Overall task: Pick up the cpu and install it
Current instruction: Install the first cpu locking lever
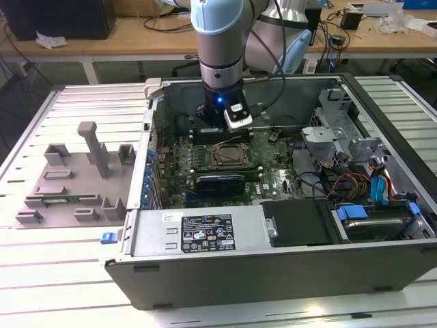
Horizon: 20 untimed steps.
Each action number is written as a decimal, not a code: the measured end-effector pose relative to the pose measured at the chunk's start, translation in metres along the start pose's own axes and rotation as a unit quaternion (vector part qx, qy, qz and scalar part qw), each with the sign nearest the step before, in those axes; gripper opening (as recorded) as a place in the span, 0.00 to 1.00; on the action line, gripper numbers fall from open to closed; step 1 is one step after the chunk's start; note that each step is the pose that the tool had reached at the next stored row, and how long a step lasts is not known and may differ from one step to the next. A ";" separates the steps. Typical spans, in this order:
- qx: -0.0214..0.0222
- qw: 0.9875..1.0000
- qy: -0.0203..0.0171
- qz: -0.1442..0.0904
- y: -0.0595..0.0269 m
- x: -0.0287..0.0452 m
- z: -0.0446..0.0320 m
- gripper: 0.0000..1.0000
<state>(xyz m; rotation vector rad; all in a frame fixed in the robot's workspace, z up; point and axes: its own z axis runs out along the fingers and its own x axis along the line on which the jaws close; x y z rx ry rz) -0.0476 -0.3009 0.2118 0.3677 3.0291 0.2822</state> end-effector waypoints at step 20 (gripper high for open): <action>0.002 0.999 -0.007 0.034 -0.0025 -0.0039 0.0124 0.11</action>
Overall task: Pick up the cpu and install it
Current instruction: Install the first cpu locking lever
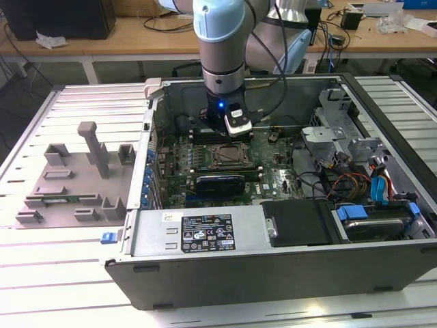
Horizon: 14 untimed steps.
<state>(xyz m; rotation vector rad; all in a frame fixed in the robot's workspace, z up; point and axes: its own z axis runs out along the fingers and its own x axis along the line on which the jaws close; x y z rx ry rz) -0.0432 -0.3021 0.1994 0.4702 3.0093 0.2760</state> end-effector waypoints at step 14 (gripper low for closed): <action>0.000 1.000 -0.002 0.008 0.0004 -0.0018 -0.0068 0.11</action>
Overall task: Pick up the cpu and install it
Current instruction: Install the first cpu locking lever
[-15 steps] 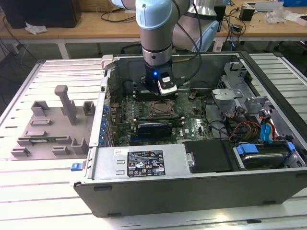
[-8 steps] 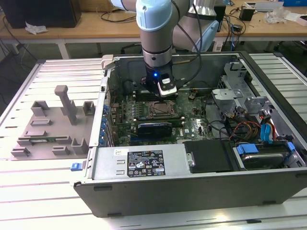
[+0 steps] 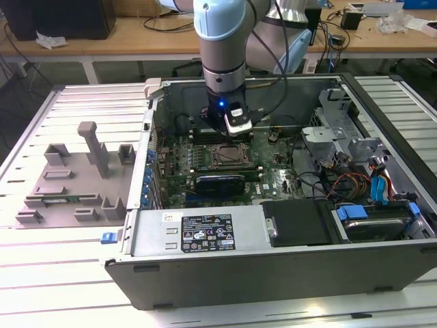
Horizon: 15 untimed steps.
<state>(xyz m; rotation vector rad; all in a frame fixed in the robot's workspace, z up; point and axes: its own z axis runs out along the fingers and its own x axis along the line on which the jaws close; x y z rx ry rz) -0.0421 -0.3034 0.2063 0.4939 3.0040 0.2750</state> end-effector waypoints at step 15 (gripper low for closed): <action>0.004 1.000 -0.004 0.015 0.0037 0.0040 0.0043 0.11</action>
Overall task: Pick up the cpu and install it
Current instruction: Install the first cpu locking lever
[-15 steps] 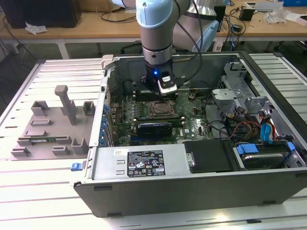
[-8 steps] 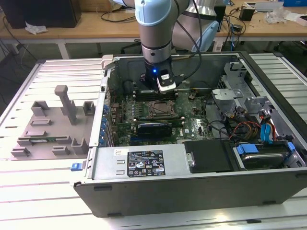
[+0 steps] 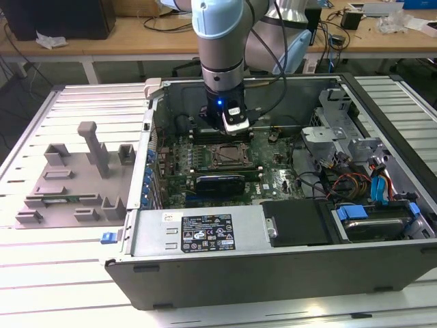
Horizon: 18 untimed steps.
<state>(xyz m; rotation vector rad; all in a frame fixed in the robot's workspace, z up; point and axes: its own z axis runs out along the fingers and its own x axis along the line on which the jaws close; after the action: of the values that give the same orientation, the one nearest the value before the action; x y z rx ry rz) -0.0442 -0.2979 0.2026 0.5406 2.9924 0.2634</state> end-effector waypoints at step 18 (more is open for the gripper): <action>0.001 1.000 -0.003 0.014 0.0011 -0.0003 -0.0062 0.11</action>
<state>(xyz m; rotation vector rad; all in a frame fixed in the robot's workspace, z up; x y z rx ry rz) -0.0443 -0.2979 0.2088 0.5816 2.9821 0.2611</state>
